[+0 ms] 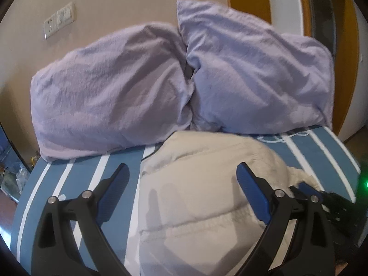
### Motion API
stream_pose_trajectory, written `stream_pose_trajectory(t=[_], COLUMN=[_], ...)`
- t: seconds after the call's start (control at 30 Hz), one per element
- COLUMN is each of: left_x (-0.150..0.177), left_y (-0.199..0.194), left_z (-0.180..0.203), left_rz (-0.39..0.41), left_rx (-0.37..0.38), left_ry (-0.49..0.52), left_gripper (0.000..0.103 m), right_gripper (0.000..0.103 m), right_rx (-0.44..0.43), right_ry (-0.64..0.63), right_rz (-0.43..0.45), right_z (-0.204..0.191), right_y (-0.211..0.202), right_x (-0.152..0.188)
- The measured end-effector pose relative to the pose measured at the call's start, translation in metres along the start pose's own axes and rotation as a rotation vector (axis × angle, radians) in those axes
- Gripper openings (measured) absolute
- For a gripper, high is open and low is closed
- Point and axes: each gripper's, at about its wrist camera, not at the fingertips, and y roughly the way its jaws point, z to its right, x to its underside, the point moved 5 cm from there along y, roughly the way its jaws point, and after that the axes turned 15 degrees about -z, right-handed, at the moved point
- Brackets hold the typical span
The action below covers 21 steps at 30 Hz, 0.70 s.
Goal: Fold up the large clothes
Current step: 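Press the folded jacket bundle flat with both grippers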
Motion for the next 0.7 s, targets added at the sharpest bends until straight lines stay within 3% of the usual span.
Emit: stream_pose_trajectory(t=[0.13,0.7], left_x=[0.004,0.018], left_y=[0.018,0.046], left_z=[-0.006,-0.008], left_rz=[-0.049,-0.076], left_rx=[0.020,0.029], left_ry=[-0.030,-0.049], left_gripper=[0.095,0.098], right_gripper=[0.029,0.029], right_rx=[0.001,0.021], right_ry=[-0.004,-0.023], right_rz=[0.006,0.022], right_z=[0.000,-0.002], right_y=[-0.001,-0.003], right_x=[0.000,0.001])
